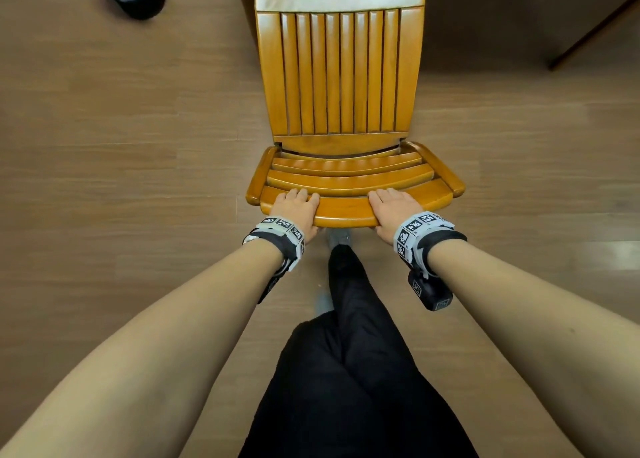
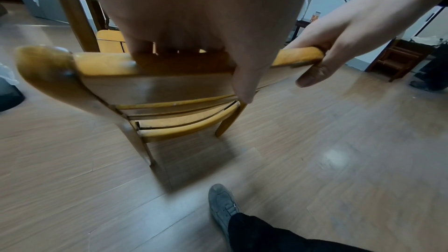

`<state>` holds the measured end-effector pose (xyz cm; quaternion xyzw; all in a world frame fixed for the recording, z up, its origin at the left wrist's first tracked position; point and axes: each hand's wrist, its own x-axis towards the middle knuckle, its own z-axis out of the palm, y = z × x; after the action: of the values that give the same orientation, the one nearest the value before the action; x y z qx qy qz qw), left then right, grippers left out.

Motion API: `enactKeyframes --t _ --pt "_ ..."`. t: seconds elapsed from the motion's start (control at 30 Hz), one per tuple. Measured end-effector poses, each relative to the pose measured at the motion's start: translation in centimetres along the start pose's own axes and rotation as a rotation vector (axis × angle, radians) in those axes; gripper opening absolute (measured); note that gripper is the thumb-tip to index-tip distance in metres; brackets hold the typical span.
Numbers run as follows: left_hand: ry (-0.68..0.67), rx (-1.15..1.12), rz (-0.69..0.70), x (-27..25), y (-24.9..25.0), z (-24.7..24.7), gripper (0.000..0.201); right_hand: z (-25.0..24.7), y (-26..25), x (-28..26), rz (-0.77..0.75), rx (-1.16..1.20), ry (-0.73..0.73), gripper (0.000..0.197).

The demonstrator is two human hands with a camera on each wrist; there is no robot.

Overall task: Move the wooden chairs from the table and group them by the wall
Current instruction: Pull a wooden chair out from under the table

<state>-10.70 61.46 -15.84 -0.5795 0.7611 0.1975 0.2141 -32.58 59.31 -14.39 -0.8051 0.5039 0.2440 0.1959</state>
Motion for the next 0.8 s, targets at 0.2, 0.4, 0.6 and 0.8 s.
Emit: enactKeyframes --t 0.2,0.4,0.6,0.8 --pt "-0.022 -0.018 -0.003 -6.7 2.8 2.7 0.060 3.3 -2.3 -6.5 -0.028 0.014 -0.005 0.054" --pt "-0.001 -0.055 -0.012 -13.8 6.0 4.4 0.047 4.9 -4.1 -13.2 -0.052 0.027 -0.042 0.042" --pt "-0.026 -0.060 -0.050 -19.1 9.2 6.8 0.043 8.0 -5.3 -18.5 -0.079 0.024 -0.065 0.032" --pt "-0.057 -0.100 -0.057 -24.4 12.6 10.3 0.038 11.8 -6.3 -23.8 -0.087 0.003 -0.079 0.034"
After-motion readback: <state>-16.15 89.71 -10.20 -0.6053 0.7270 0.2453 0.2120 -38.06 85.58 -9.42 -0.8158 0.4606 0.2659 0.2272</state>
